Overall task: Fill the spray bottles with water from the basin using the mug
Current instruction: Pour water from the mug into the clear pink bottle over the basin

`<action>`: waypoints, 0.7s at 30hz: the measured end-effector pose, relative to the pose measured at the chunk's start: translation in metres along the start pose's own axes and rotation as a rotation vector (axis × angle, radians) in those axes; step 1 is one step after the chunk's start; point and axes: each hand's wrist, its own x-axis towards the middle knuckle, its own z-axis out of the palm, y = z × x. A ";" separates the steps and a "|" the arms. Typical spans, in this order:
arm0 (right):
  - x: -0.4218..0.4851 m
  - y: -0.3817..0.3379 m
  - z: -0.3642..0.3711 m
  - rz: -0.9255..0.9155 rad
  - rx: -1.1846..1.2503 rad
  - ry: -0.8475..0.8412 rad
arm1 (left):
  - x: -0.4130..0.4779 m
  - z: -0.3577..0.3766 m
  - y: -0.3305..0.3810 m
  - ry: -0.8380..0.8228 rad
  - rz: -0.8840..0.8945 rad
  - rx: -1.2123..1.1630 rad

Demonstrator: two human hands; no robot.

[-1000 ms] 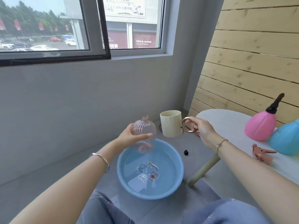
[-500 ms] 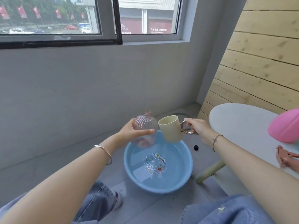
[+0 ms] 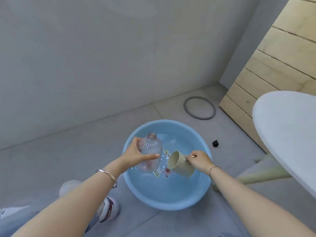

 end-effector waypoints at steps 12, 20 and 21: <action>0.025 0.028 0.043 -0.061 -0.287 0.120 | 0.024 0.021 -0.027 0.058 0.038 -0.040; 0.023 0.021 0.068 -0.063 -0.253 0.121 | 0.021 0.016 -0.034 0.081 0.024 -0.054; 0.022 0.019 0.069 -0.055 -0.250 0.117 | 0.021 0.017 -0.035 0.082 0.022 -0.054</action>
